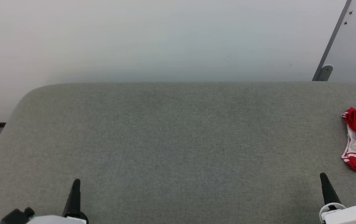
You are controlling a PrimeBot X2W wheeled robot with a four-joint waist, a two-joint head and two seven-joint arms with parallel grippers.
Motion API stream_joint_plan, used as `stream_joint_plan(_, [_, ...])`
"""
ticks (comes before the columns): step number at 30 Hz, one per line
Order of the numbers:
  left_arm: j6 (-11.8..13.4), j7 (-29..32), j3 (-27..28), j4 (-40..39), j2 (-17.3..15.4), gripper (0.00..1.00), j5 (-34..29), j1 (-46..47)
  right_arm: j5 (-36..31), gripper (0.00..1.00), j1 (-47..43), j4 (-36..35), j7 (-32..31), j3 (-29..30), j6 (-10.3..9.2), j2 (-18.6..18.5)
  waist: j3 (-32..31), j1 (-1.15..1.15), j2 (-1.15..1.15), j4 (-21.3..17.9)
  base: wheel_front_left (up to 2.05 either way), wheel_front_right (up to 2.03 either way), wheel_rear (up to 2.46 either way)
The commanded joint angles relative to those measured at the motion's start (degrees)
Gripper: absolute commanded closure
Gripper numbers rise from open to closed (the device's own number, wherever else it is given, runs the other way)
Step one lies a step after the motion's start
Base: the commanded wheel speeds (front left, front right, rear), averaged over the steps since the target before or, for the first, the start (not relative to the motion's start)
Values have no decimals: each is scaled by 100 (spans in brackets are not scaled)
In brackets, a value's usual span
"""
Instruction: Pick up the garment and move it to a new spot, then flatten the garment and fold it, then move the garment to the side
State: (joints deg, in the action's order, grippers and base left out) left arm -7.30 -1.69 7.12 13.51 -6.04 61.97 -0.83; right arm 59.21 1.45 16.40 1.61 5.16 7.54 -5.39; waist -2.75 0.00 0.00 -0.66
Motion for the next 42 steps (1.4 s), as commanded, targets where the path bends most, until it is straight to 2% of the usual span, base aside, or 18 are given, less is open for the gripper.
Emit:
stream_joint_plan(1, [-17, 28, 1, -42, -13, 100, 156, 137, 154, 100, 121, -80, -36, 29, -5, -6, 6, 0, 0, 2, 0, 0, 0])
stream_joint_plan(42, [-27, 581, -41, 25, 217, 100, 2134, 552, 2321, 100, 394, -201, -574, 109, -7, 173, 183, 0, 0, 42, 0, 0, 0])
